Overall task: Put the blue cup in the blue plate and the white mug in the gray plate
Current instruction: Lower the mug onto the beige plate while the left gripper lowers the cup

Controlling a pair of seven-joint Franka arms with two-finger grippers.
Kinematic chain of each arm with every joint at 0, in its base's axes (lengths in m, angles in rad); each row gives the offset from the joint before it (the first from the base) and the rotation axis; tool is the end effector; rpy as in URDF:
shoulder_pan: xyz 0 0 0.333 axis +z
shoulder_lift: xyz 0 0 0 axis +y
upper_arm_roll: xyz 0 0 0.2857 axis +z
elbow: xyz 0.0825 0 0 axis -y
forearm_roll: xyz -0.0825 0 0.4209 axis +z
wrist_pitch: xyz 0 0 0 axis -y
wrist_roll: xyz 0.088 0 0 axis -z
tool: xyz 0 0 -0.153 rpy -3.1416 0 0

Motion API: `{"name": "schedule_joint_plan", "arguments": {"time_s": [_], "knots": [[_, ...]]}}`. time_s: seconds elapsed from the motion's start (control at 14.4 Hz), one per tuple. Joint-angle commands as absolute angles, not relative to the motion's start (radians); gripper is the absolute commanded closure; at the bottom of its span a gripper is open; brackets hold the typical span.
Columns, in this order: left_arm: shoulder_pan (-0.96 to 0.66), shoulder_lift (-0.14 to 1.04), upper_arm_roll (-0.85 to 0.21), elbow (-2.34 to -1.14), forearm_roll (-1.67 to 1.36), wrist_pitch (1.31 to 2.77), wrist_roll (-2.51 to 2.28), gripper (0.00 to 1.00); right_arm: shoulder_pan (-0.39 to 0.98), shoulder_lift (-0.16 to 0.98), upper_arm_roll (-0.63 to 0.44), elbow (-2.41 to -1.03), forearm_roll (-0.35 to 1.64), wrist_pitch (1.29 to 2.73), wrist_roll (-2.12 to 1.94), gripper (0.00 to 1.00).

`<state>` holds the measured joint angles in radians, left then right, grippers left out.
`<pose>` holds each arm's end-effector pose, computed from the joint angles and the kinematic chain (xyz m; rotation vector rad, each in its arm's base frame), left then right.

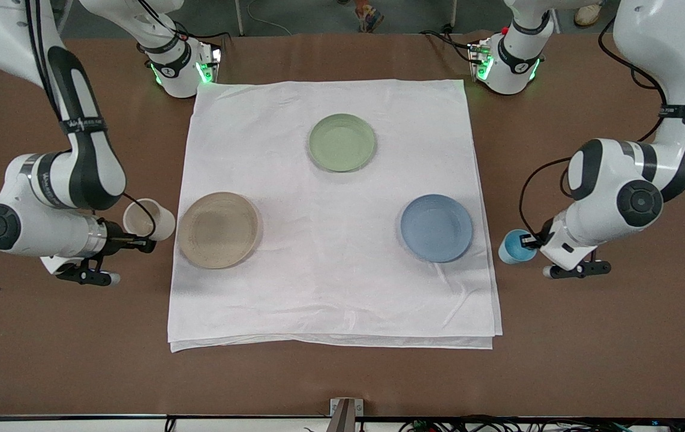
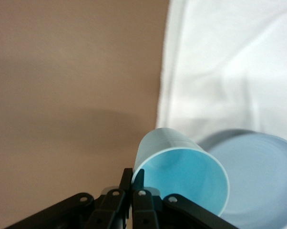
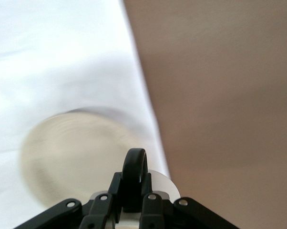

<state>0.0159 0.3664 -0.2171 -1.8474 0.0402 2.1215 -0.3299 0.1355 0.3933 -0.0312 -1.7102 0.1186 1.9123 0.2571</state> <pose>0.6280 -0.1237 0.2285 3.1119 0.1822 -0.1434 0.6429 0.0816 0.2563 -3.0503 0.3092 0.3149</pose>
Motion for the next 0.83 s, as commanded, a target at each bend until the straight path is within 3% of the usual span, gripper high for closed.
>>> {"name": "schedule_joint_plan", "arguments": {"time_s": [0.0, 0.28, 0.55, 0.62, 0.69, 0.76], "knots": [[0.011, 0.345, -0.296, -1.899, 0.035, 2.12, -0.473, 1.0, 0.266, 0.365, -0.029, -1.778, 0.161, 1.945, 0.431, 1.0], [-0.05, 0.376, -0.327, -1.934, 0.035, 2.17, -0.623, 0.99, 0.293, 0.374, -0.031, -1.908, 0.173, 2.175, 0.433, 1.0], [-0.086, 0.413, -0.327, -1.988, 0.035, 2.287, -0.707, 0.97, 0.291, 0.434, -0.031, -1.922, 0.172, 2.255, 0.43, 0.97], [-0.101, 0.422, -0.327, -1.988, 0.035, 2.298, -0.731, 0.94, 0.291, 0.437, -0.031, -1.921, 0.17, 2.255, 0.428, 0.89], [-0.103, 0.422, -0.327, -1.985, 0.037, 2.298, -0.742, 0.82, 0.288, 0.443, -0.031, -1.919, 0.166, 2.253, 0.425, 0.61], [-0.097, 0.419, -0.327, -1.98, 0.037, 2.296, -0.744, 0.59, 0.285, 0.443, -0.031, -1.917, 0.164, 2.25, 0.413, 0.24]]}}
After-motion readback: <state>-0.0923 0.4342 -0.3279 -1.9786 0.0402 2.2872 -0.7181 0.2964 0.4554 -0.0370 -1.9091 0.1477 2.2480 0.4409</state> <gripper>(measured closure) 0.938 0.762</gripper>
